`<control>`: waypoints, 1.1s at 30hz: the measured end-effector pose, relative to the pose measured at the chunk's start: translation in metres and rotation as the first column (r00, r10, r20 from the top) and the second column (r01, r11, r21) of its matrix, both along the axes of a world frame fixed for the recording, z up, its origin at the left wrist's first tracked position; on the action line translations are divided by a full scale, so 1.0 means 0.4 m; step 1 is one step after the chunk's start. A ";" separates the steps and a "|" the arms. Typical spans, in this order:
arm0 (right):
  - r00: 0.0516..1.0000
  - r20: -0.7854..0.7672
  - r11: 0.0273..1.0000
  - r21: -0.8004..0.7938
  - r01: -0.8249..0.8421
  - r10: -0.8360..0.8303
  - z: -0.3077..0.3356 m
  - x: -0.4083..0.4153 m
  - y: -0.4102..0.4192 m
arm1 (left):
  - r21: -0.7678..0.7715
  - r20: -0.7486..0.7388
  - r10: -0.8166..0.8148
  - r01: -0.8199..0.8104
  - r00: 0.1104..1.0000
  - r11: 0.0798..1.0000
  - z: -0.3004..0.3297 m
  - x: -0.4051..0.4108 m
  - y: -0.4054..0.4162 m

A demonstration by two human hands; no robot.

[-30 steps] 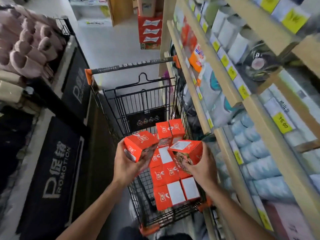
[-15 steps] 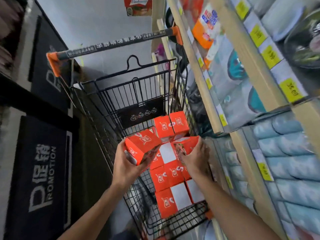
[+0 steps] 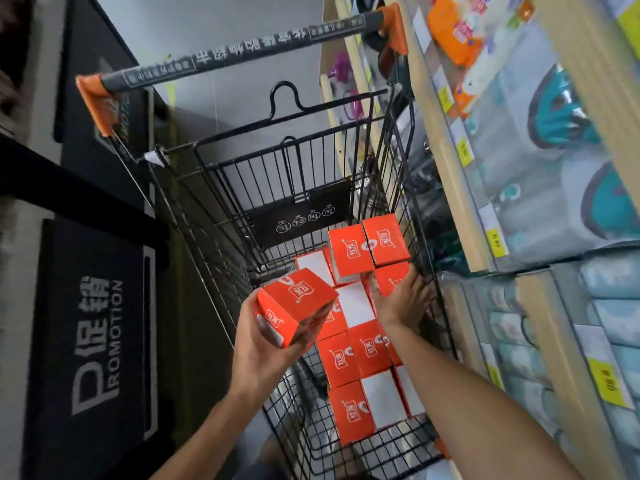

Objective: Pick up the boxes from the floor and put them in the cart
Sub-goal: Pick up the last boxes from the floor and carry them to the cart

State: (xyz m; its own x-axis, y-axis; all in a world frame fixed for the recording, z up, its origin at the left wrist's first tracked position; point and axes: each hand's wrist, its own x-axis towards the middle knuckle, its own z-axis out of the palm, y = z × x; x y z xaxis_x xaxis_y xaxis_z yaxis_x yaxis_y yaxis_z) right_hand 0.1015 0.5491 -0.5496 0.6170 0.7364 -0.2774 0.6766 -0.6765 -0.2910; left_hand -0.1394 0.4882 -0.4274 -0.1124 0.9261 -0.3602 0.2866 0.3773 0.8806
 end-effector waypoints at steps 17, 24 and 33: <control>0.941 -0.203 0.954 0.189 -0.232 0.269 0.124 0.063 -0.085 | -0.204 -0.116 0.180 -0.201 0.977 0.958 -0.091 0.068 0.042; 0.925 -0.234 0.939 0.242 -0.242 0.299 0.189 0.123 -0.118 | -0.299 -0.091 0.361 -0.371 0.928 0.879 -0.200 0.166 0.020; 0.912 -0.267 0.922 0.317 -0.223 0.312 0.180 0.158 -0.150 | -0.187 0.014 0.430 -0.420 0.903 0.888 -0.224 0.351 0.002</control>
